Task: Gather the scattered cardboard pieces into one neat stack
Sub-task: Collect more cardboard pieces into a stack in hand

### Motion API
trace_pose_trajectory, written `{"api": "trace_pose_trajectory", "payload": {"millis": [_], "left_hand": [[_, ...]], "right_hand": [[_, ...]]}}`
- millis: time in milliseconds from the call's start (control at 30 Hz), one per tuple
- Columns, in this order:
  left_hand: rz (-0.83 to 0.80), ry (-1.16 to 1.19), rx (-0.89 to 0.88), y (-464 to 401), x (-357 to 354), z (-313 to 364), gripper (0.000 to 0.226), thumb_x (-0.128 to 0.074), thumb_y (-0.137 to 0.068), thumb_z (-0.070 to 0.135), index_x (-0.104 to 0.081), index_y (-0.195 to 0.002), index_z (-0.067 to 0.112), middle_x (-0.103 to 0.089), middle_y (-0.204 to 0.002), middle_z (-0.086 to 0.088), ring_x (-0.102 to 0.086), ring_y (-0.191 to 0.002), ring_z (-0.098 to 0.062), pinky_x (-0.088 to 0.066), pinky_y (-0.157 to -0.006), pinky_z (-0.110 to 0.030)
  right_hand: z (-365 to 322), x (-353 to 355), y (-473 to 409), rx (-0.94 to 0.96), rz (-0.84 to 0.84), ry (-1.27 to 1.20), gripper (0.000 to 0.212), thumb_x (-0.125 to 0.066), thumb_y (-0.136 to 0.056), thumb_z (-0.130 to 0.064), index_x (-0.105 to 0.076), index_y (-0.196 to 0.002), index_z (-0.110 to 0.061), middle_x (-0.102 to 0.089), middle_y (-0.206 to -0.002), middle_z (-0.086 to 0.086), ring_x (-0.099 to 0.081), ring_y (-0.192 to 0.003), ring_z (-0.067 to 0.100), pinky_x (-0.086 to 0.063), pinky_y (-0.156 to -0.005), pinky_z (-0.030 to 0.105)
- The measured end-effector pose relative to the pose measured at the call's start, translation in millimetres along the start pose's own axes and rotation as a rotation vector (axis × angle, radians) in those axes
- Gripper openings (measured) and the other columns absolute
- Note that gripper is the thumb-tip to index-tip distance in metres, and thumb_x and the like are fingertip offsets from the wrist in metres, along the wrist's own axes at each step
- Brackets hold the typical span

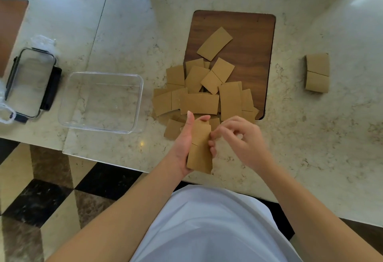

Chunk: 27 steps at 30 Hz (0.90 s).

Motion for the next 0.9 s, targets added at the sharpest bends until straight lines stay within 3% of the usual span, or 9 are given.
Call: {"api": "trace_pose_trajectory", "payload": {"millis": [67, 167, 233, 433, 533, 600, 767, 900], "left_hand": [[0.012, 0.026, -0.005, -0.5, 2.7, 3.1, 0.061, -0.052, -0.086, 0.078, -0.066, -0.112, 0.024, -0.067, -0.087, -0.013, -0.064, -0.067, -0.022, -0.057, -0.059, -0.032], [0.025, 0.070, -0.029, -0.5, 10.3, 10.2, 0.069, -0.053, -0.084, 0.081, -0.069, -0.106, 0.018, -0.071, -0.095, -0.018, -0.069, -0.075, -0.029, -0.059, -0.064, -0.037], [0.025, 0.107, -0.045, 1.7, 13.9, 16.3, 0.071, -0.058, -0.083, 0.079, -0.072, -0.105, 0.013, -0.071, -0.101, -0.022, -0.071, -0.080, -0.033, -0.059, -0.067, -0.040], [-0.055, 0.160, -0.046, 9.6, 9.8, 28.9, 0.054, -0.065, -0.090, 0.049, -0.066, -0.129, 0.012, -0.066, -0.117, -0.029, -0.071, -0.096, -0.042, -0.061, -0.077, -0.046], [-0.072, 0.163, -0.043, 12.0, 12.9, 32.1, 0.047, -0.060, -0.097, 0.029, -0.062, -0.139, 0.010, -0.065, -0.124, -0.033, -0.071, -0.103, -0.046, -0.062, -0.085, -0.049], [-0.059, 0.127, -0.015, 11.7, 17.8, 33.0, 0.044, -0.054, -0.101, 0.025, -0.061, -0.143, 0.014, -0.067, -0.121, -0.032, -0.071, -0.101, -0.045, -0.062, -0.084, -0.050], [0.087, -0.037, 0.011, 7.4, 23.8, 33.8, 0.052, -0.048, -0.101, 0.061, -0.071, -0.127, 0.022, -0.073, -0.104, -0.025, -0.074, -0.081, -0.035, -0.062, -0.066, -0.044], [0.080, 0.039, -0.016, 9.3, 26.0, 36.8, 0.045, -0.050, -0.102, 0.058, -0.068, -0.132, 0.031, -0.070, -0.097, -0.020, -0.070, -0.077, -0.031, -0.060, -0.067, -0.041]], "right_hand": [[9.2, 1.1, -25.0, -0.130, 0.165, 0.126, 0.012, -0.064, -0.096, -0.030, -0.071, -0.106, -0.029, -0.065, -0.099, -0.015, -0.062, -0.093, 0.001, -0.050, -0.077, 0.016], [26.2, 5.4, -59.1, -0.428, 0.272, 0.224, 0.055, -0.072, -0.089, -0.048, -0.057, -0.131, -0.016, -0.054, -0.118, -0.003, -0.057, -0.098, 0.012, -0.045, -0.078, 0.027], [28.6, 3.7, -74.0, -0.489, 0.281, 0.300, 0.067, -0.077, -0.083, -0.054, -0.051, -0.130, -0.014, -0.051, -0.122, 0.001, -0.058, -0.096, 0.019, -0.044, -0.074, 0.032], [32.4, 0.1, -84.1, -0.508, 0.275, 0.342, 0.071, -0.085, -0.076, -0.049, -0.050, -0.125, -0.011, -0.056, -0.121, 0.006, -0.060, -0.099, 0.025, -0.044, -0.074, 0.036], [34.4, 5.8, -84.2, -0.518, 0.278, 0.282, 0.063, -0.085, -0.077, -0.047, -0.053, -0.119, -0.013, -0.057, -0.107, -0.002, -0.055, -0.094, 0.018, -0.046, -0.074, 0.032], [34.9, 8.7, -80.6, -0.500, 0.292, 0.232, 0.049, -0.083, -0.080, -0.044, -0.053, -0.108, -0.017, -0.058, -0.095, -0.007, -0.057, -0.084, 0.015, -0.042, -0.062, 0.027], [34.6, 10.1, -57.8, -0.432, 0.352, 0.139, 0.028, -0.081, -0.086, -0.033, -0.057, -0.098, -0.023, -0.059, -0.083, -0.013, -0.054, -0.074, -0.002, -0.036, -0.057, 0.014], [36.0, 9.0, -35.3, -0.400, 0.362, 0.070, 0.023, -0.080, -0.088, -0.028, -0.061, -0.101, -0.025, -0.063, -0.082, -0.009, -0.058, -0.075, 0.002, -0.038, -0.059, 0.012]]}}
Point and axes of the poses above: each hand's wrist, its own y-axis away from the middle knuckle, its own x-axis out of the back of the hand, z = x × y, the point moved 1 cm from there along -y, towards the middle knuckle
